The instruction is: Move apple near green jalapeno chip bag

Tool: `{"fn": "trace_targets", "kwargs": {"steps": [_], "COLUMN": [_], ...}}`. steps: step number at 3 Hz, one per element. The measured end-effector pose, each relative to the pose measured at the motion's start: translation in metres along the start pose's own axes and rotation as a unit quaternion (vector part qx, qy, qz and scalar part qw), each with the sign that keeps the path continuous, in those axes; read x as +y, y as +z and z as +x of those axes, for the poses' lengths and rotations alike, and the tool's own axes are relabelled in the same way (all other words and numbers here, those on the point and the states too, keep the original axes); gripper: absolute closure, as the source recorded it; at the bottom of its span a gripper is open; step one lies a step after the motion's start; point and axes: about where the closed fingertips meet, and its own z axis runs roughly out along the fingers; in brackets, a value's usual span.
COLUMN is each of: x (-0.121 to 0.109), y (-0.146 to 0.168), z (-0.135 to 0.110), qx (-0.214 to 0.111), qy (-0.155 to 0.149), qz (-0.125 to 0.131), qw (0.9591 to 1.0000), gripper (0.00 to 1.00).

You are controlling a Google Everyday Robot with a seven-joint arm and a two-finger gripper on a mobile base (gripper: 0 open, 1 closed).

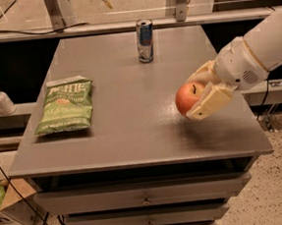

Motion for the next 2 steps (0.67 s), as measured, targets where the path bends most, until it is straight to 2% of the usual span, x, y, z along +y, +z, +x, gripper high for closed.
{"fn": "trace_targets", "kwargs": {"steps": [1, 2], "x": [-0.0126, -0.0169], "y": [-0.0118, -0.0206], "z": [-0.0733, -0.0832], "qx": [-0.051, -0.056], "qy": [-0.074, -0.082], "qz": [0.002, 0.013], "qw": [0.996, 0.995], "gripper": [1.0, 1.0]}}
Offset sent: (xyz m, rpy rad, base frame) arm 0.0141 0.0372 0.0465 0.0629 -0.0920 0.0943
